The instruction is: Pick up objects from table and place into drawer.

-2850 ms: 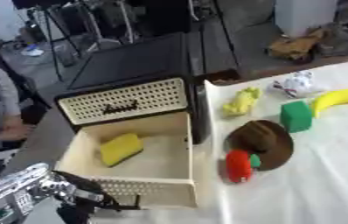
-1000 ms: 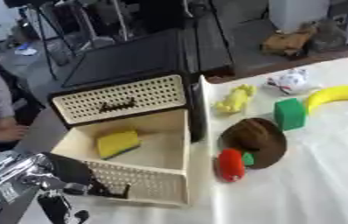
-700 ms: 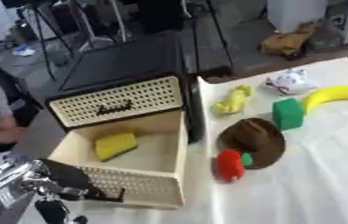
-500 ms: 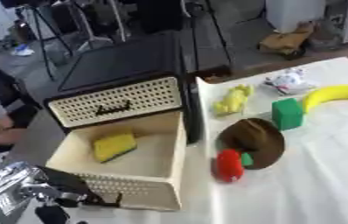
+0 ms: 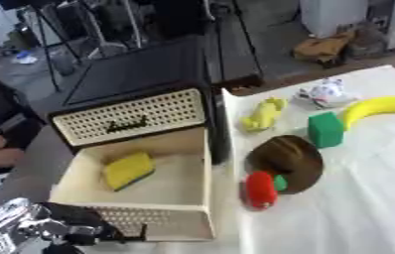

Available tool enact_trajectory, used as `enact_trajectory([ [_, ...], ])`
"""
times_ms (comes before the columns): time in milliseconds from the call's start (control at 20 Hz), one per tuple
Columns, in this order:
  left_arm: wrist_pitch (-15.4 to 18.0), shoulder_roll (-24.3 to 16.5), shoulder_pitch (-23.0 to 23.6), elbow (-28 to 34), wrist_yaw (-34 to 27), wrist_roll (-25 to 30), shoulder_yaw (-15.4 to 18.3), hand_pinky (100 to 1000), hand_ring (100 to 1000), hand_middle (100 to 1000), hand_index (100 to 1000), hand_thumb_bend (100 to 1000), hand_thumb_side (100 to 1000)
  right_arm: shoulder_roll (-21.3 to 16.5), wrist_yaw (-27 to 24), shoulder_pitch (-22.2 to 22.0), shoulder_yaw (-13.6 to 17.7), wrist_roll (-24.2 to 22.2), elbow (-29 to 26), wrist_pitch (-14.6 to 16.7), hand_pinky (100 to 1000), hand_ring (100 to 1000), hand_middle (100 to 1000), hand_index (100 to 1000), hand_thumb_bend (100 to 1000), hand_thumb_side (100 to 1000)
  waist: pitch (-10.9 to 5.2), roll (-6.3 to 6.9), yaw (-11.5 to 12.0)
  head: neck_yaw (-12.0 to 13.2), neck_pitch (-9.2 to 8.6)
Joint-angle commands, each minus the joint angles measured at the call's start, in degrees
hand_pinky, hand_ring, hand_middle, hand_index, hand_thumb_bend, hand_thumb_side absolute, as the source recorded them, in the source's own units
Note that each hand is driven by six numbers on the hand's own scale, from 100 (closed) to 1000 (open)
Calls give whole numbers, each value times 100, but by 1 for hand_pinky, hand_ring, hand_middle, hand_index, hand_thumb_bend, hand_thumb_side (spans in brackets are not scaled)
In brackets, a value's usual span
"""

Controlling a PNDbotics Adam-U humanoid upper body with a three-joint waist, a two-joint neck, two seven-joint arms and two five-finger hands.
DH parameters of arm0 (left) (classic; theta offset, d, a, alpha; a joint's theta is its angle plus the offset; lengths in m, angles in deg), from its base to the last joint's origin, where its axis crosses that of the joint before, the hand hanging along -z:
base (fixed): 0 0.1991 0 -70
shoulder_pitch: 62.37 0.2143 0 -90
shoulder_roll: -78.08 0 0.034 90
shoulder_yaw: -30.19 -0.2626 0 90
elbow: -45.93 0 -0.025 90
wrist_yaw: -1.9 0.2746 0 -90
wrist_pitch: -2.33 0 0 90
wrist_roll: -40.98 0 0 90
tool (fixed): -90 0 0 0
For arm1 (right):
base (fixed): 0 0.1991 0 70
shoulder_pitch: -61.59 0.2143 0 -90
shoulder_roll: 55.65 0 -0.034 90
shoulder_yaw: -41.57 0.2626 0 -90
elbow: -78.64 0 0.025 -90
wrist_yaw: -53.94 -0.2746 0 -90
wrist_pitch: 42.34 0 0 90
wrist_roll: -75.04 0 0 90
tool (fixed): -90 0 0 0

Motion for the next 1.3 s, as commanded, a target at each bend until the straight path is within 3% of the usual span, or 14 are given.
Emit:
enact_trajectory([
  [50,-43,-227,95,365,-309,-180,161,100,100,100,966,100,605,-77,28,43,6,-34,-90,3,707,807,721,787,100,1000,-42,-58,17,-30,-68],
  [150,-99,-289,197,471,-470,-336,177,100,100,100,998,100,609,-76,21,55,0,-42,-90,-2,707,807,721,787,100,1000,-33,-58,16,-35,-74],
  [500,-232,-226,485,536,-1026,-890,252,100,100,100,922,100,664,-92,2,84,-13,-57,-90,-3,707,807,720,788,100,1000,-13,-58,23,-63,-120],
  [650,-208,-256,558,524,-1266,-1130,232,100,100,100,941,100,661,-92,-3,90,-18,-61,-90,-5,707,807,719,788,100,1000,-6,-58,25,-64,-143],
  [1000,-119,-467,535,767,-1821,-1535,315,100,100,100,923,100,579,-99,-13,97,-25,-63,-90,-9,707,807,719,788,100,1000,-5,-58,27,-58,-153],
  [1300,-303,-691,509,1165,-2291,-1589,584,100,100,100,931,100,532,-104,-20,98,-22,-56,-90,-8,708,808,719,788,100,1000,-12,-58,34,-76,-169],
])
